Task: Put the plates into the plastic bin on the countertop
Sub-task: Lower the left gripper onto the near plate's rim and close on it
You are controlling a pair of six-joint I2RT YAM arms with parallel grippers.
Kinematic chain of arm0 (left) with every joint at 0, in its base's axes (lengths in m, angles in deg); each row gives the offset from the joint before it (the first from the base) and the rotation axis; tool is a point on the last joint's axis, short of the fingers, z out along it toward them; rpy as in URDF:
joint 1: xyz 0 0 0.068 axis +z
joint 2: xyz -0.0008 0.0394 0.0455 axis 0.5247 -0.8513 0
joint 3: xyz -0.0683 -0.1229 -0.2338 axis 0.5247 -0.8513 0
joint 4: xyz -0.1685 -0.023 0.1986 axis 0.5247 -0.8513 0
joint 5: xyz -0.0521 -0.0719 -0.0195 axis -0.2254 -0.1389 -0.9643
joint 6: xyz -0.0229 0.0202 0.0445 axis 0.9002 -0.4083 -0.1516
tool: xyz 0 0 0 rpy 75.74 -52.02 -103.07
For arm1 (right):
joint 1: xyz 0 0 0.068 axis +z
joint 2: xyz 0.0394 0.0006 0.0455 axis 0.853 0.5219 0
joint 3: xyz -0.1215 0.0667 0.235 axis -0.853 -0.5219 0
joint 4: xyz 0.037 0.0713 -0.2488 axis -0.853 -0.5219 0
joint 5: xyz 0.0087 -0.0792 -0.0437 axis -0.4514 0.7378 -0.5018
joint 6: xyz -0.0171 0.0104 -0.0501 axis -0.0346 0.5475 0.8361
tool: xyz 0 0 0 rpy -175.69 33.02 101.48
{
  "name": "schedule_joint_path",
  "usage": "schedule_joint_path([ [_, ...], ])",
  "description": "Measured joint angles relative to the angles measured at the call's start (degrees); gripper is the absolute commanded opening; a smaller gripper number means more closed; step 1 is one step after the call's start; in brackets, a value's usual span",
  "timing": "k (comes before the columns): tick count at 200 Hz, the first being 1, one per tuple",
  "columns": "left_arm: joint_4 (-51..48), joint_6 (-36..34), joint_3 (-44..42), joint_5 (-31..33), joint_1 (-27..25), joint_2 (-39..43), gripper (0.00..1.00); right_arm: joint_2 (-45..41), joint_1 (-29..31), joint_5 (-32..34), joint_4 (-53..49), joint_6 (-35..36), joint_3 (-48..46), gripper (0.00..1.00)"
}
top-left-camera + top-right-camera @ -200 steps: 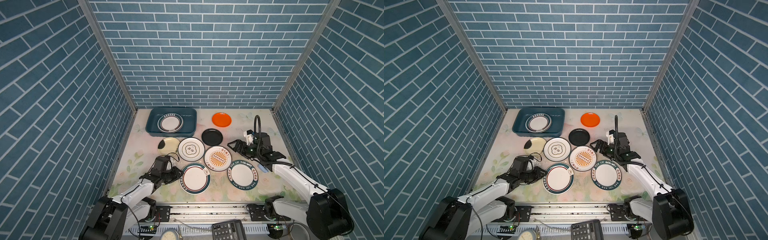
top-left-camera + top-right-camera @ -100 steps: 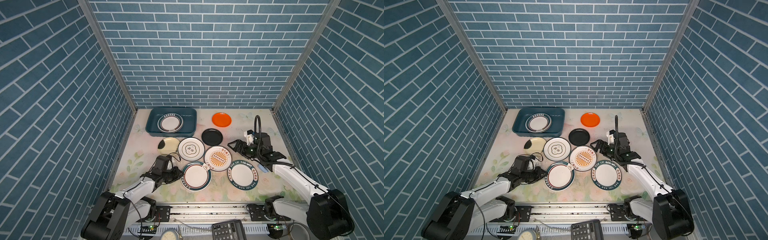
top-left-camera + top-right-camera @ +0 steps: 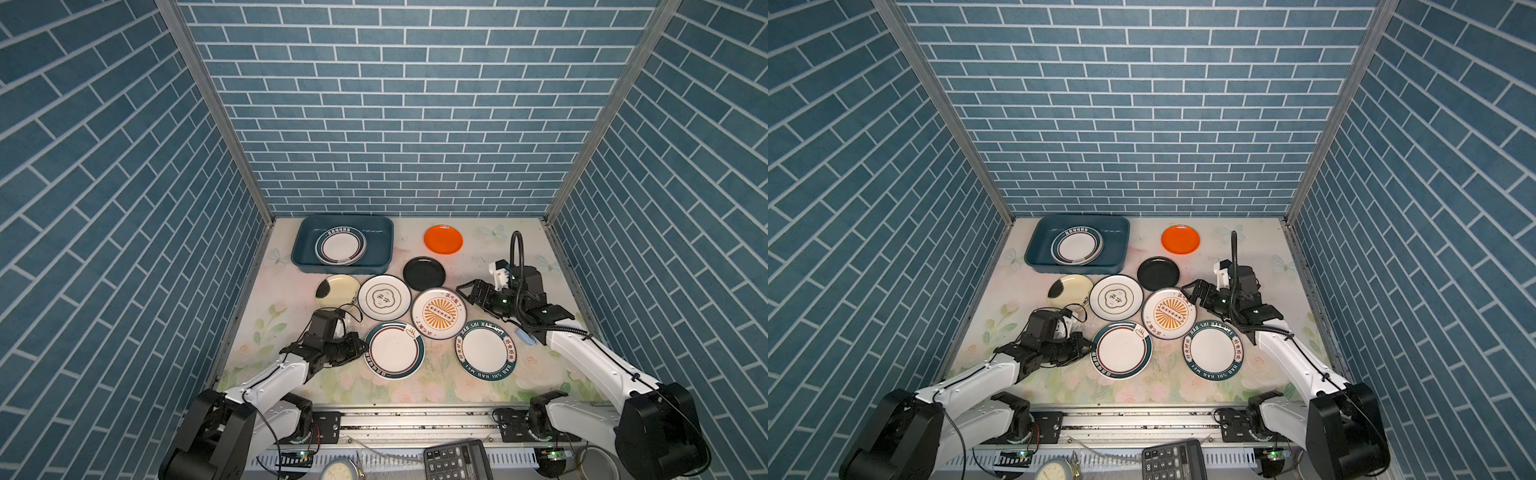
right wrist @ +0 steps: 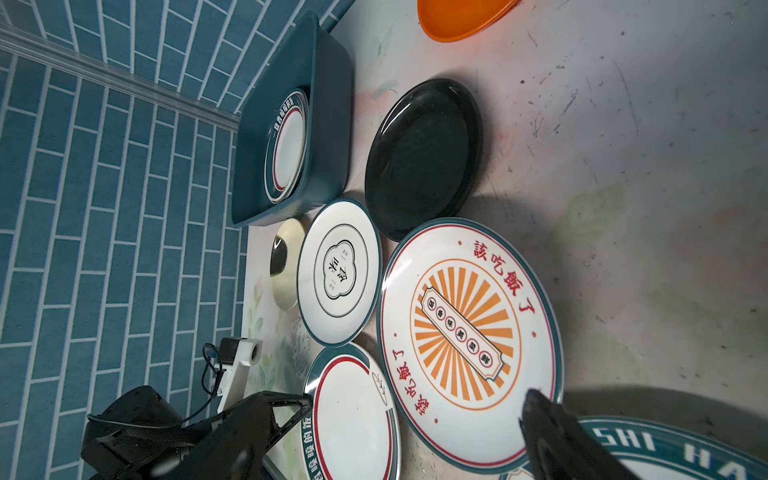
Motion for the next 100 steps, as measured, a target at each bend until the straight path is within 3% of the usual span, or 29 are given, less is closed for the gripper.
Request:
schedule_joint_path([
  [100, -10.05, 0.15, 1.86, 2.25, 0.00, 9.07, 0.00, -0.61, 0.00, 0.66, -0.22, 0.00, 0.00, 0.94],
])
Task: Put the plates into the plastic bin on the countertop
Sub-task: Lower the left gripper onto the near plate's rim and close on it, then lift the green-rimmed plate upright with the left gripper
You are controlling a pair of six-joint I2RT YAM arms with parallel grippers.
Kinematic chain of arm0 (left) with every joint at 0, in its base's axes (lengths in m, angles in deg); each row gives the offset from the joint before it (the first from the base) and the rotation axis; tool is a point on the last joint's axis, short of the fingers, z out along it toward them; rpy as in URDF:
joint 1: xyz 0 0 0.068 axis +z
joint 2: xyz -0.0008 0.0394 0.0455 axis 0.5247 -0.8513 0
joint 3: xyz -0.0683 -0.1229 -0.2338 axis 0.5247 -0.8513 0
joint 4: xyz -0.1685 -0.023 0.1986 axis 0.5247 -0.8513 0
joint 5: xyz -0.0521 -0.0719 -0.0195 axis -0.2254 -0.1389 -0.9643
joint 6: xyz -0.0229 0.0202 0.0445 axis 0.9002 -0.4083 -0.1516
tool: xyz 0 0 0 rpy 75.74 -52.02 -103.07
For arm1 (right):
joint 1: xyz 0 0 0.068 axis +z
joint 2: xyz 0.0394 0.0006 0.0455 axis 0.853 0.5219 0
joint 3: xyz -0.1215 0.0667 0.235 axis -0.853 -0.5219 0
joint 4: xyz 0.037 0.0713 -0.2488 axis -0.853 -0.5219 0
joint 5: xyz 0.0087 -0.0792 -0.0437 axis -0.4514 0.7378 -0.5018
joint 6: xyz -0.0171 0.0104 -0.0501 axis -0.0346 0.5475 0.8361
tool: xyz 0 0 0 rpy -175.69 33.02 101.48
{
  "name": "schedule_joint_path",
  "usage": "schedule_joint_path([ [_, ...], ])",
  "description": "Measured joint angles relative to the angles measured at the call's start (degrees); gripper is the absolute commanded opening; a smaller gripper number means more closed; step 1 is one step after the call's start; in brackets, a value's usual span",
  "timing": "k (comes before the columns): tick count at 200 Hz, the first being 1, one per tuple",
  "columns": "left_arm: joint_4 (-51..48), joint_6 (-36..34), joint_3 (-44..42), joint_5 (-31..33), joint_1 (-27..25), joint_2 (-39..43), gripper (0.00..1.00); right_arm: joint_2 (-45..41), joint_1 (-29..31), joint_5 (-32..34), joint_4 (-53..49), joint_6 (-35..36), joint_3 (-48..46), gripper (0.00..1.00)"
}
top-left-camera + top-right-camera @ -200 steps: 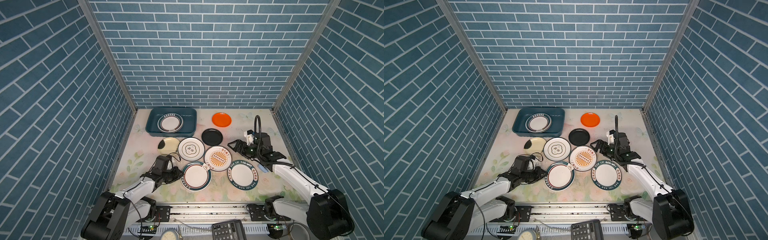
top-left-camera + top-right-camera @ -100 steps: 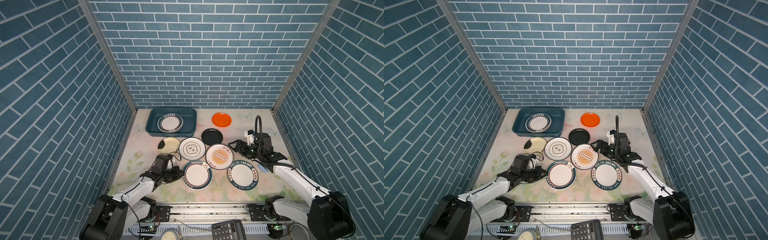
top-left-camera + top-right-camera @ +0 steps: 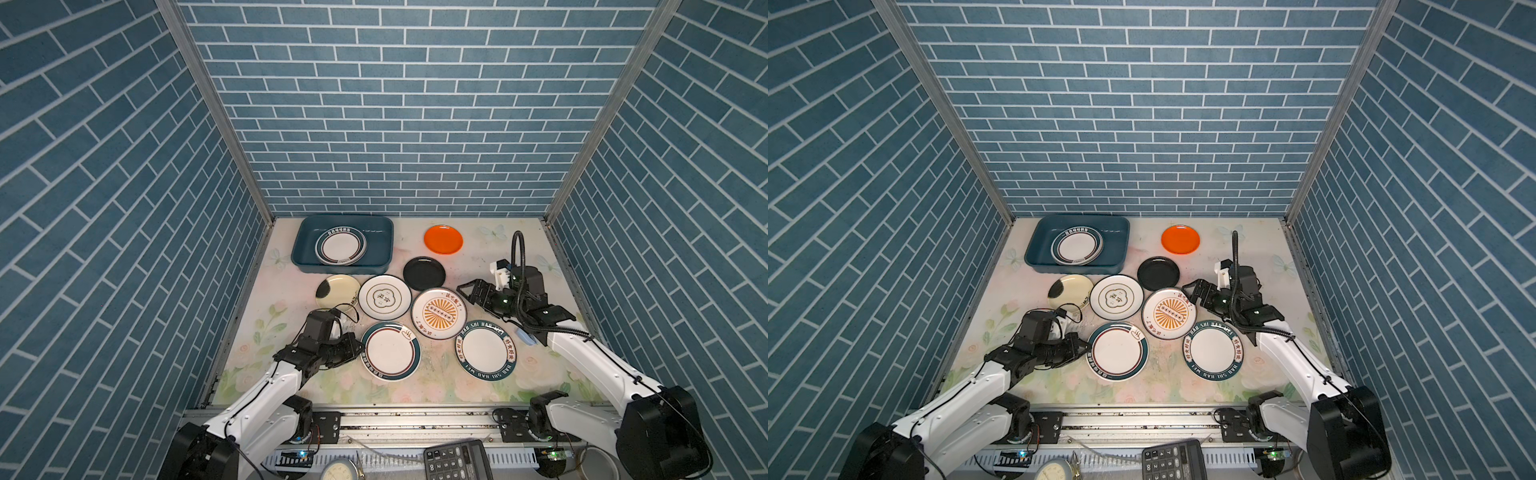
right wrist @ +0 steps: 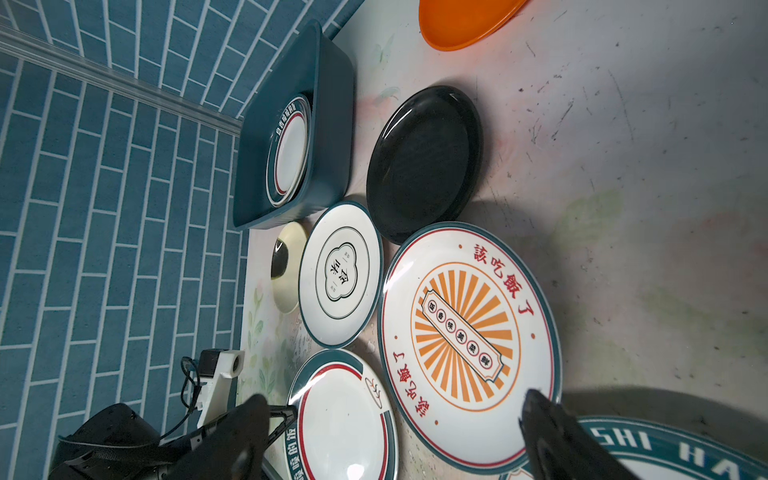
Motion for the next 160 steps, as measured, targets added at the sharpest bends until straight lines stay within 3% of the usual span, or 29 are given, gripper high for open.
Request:
schedule_joint_path([
  [160, -3.89, 1.36, 4.92, 0.98, 0.00, -0.68, 0.00, 0.00, 0.00, -0.22, 0.11, 0.00, -1.20, 0.94],
])
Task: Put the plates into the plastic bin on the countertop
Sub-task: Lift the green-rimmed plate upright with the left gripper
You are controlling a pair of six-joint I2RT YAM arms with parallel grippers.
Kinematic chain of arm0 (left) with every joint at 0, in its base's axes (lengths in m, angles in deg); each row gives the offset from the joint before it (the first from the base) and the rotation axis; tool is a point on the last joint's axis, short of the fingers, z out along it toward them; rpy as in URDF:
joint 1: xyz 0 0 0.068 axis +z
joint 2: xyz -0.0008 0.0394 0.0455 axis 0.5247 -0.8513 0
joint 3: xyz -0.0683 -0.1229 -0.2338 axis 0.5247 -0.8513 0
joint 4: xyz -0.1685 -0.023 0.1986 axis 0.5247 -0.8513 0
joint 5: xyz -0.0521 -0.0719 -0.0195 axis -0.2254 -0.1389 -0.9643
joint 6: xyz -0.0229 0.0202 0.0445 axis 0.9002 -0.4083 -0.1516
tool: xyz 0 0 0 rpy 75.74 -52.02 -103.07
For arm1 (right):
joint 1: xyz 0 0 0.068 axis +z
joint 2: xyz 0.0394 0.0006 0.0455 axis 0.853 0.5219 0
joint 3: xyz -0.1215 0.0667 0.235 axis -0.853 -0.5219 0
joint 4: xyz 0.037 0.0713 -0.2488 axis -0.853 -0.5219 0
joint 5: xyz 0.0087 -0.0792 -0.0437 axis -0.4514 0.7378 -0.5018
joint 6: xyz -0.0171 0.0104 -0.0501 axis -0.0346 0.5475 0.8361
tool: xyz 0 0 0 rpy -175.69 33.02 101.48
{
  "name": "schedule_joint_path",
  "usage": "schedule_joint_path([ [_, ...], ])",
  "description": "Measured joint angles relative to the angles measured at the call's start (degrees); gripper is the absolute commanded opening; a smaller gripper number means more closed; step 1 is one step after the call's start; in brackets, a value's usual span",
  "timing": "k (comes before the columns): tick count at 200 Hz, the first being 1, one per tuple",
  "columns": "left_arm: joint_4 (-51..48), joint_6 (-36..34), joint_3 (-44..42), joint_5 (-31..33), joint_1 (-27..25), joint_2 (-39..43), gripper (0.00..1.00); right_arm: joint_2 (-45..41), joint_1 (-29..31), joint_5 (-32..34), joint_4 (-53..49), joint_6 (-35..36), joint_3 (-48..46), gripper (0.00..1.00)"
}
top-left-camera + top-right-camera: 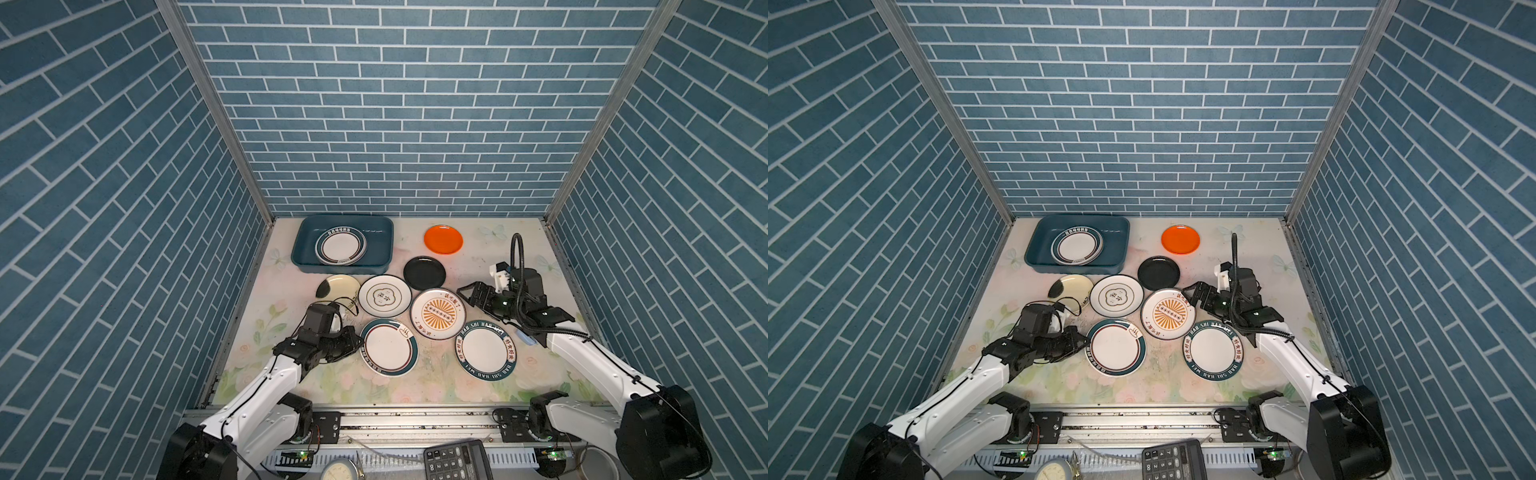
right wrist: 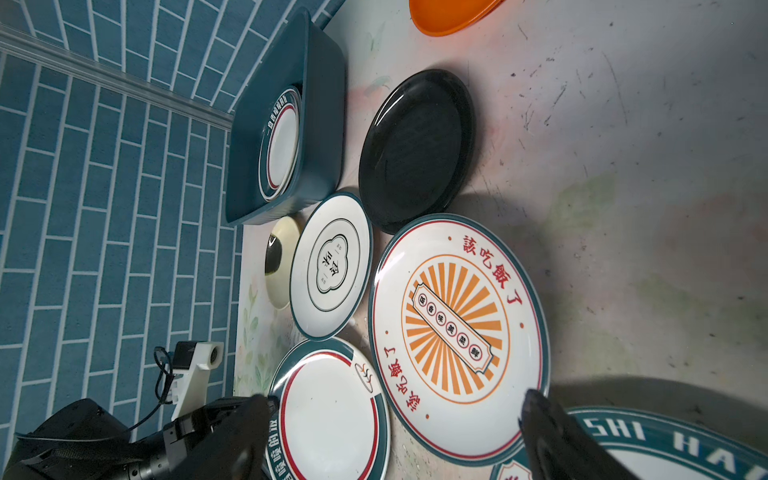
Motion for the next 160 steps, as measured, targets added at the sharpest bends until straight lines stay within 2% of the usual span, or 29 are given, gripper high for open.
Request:
schedule_joint_path([
  [160, -2.25, 0.26, 3.82, -0.46, 0.04, 0.15, 0.00, -0.61, 0.00, 0.90, -0.09, 0.92, -0.79, 0.94],
])
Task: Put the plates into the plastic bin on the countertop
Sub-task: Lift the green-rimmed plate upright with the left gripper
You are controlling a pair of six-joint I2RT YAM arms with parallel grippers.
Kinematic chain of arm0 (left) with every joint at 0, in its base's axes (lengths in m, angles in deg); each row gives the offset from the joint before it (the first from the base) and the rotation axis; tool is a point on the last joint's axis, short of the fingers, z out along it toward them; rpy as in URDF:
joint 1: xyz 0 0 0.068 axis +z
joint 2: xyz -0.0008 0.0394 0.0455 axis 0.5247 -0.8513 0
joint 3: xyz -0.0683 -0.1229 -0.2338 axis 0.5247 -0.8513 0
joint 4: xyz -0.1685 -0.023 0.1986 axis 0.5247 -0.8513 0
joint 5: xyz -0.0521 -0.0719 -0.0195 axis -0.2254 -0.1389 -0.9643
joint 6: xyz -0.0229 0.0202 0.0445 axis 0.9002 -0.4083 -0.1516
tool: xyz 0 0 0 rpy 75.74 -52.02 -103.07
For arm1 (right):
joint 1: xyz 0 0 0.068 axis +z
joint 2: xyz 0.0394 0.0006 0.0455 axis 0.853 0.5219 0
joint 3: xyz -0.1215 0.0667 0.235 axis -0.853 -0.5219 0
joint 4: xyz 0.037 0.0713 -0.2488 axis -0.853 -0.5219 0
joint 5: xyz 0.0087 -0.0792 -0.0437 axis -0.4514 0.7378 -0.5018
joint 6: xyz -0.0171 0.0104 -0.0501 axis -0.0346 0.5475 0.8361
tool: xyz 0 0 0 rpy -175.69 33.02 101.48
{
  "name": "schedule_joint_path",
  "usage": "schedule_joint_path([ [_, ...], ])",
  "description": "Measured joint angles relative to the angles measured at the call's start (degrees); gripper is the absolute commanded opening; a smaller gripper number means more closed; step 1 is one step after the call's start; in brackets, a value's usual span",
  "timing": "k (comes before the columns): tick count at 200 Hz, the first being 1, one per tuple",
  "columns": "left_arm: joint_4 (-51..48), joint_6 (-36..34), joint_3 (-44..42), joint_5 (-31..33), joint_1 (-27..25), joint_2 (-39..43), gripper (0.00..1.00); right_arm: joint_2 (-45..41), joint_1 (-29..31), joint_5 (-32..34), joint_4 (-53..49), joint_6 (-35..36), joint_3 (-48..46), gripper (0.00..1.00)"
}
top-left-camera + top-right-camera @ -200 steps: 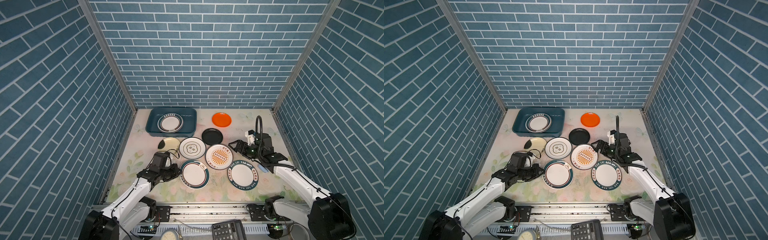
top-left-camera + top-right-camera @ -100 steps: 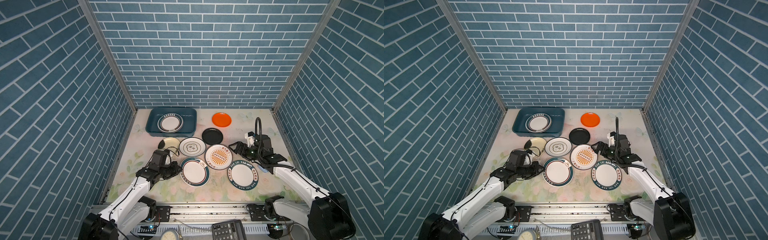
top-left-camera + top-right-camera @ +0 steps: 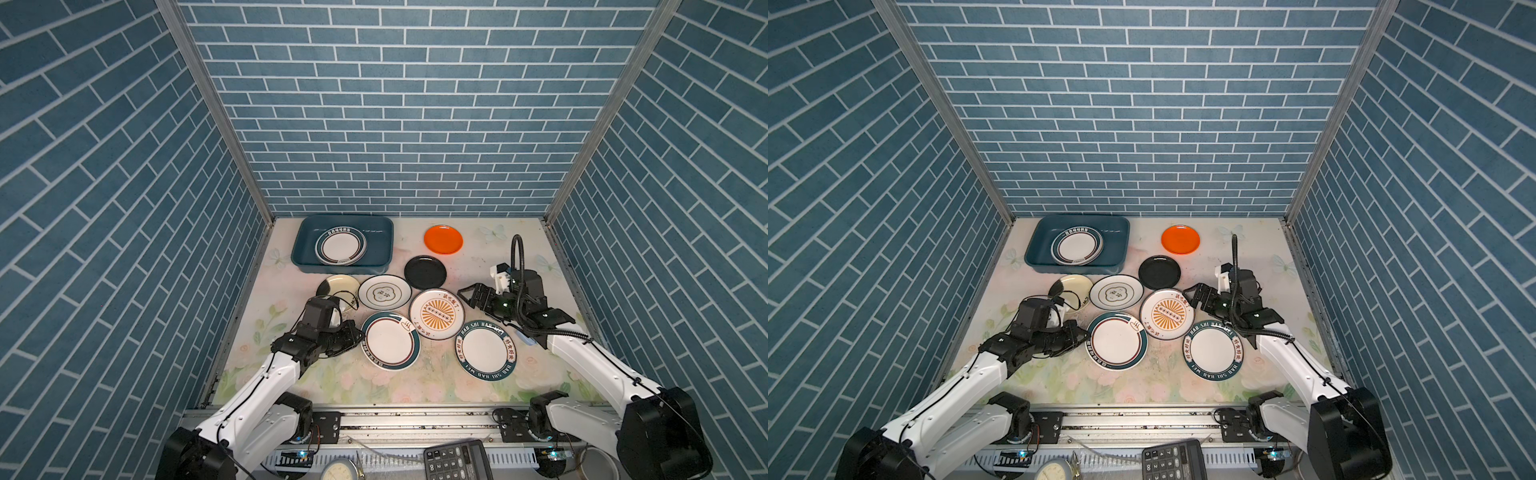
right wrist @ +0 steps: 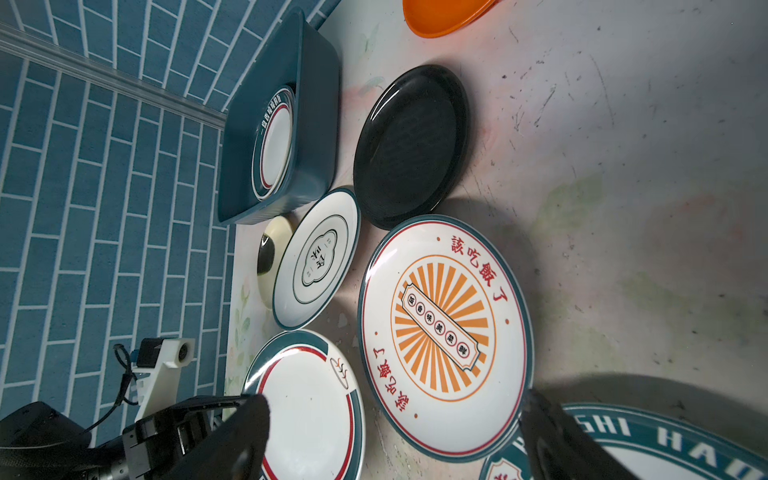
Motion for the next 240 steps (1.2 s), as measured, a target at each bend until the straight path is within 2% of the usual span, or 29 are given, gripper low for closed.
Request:
schedule_joint_path([
  [158, 0.00, 2.97, 2.75, -1.29, 0.20, 3.41, 0.00, 0.00, 0.00, 1.16, -0.50, 0.02, 0.00, 0.94],
  [240, 6.75, 5.20, 9.20, -1.20, 1.01, -4.94, 0.00, -2.14, 0.00, 2.54, -0.50, 0.17, -0.28, 0.94],
])
